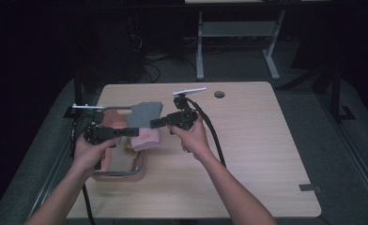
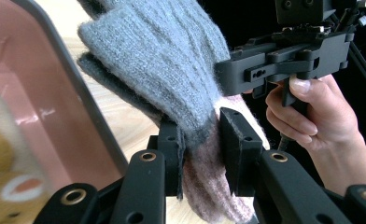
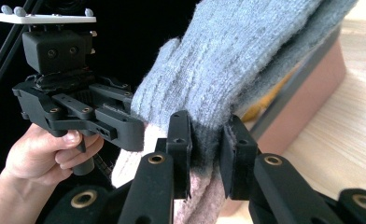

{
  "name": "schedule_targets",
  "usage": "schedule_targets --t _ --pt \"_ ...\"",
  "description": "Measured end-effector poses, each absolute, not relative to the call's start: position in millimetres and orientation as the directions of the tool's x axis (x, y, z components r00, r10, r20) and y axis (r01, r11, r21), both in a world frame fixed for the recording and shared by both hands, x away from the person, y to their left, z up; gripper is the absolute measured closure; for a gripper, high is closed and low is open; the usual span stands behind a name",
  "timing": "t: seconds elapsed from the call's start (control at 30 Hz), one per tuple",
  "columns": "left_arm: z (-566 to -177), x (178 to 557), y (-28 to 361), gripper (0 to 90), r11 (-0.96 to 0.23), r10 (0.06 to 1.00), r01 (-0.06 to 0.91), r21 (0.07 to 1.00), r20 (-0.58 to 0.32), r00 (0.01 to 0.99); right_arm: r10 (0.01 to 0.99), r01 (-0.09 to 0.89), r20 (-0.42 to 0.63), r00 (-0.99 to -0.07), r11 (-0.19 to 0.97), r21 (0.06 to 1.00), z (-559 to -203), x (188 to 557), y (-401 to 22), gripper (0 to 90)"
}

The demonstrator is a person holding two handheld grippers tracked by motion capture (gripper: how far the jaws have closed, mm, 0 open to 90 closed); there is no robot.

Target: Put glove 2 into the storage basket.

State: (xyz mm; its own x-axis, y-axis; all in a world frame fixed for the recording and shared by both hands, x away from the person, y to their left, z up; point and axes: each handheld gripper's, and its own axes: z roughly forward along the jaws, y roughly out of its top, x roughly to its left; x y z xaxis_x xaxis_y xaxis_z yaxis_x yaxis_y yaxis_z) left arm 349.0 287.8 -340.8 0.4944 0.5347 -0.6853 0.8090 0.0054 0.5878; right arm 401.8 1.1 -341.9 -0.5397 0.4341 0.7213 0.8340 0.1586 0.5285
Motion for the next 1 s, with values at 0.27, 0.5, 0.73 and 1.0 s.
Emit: schedule_targets --t 0.27,0.5,0.73,1.0 --pt "-340.6 348.7 302.9 71.2 0.003 0.55 0.811 0.585 -0.678 0.487 0.423 0.834 0.726 -0.542 0.164 0.527 -345.1 404.1 19.4 75.4" --pt "-343.1 348.4 316.9 71.4 0.005 0.558 0.818 0.575 -0.681 0.475 0.416 0.834 0.727 -0.546 0.18 0.522 -348.0 405.9 32.7 75.3" --pt "-346.6 347.7 329.3 71.4 0.011 0.57 0.825 0.564 -0.681 0.459 0.415 0.832 0.724 -0.55 0.201 0.517 -351.9 408.9 45.7 75.3" --pt "-352.2 347.6 335.2 71.5 0.009 0.577 0.833 0.553 -0.683 0.448 0.408 0.834 0.729 -0.55 0.212 0.51 -358.2 409.6 51.9 75.3"
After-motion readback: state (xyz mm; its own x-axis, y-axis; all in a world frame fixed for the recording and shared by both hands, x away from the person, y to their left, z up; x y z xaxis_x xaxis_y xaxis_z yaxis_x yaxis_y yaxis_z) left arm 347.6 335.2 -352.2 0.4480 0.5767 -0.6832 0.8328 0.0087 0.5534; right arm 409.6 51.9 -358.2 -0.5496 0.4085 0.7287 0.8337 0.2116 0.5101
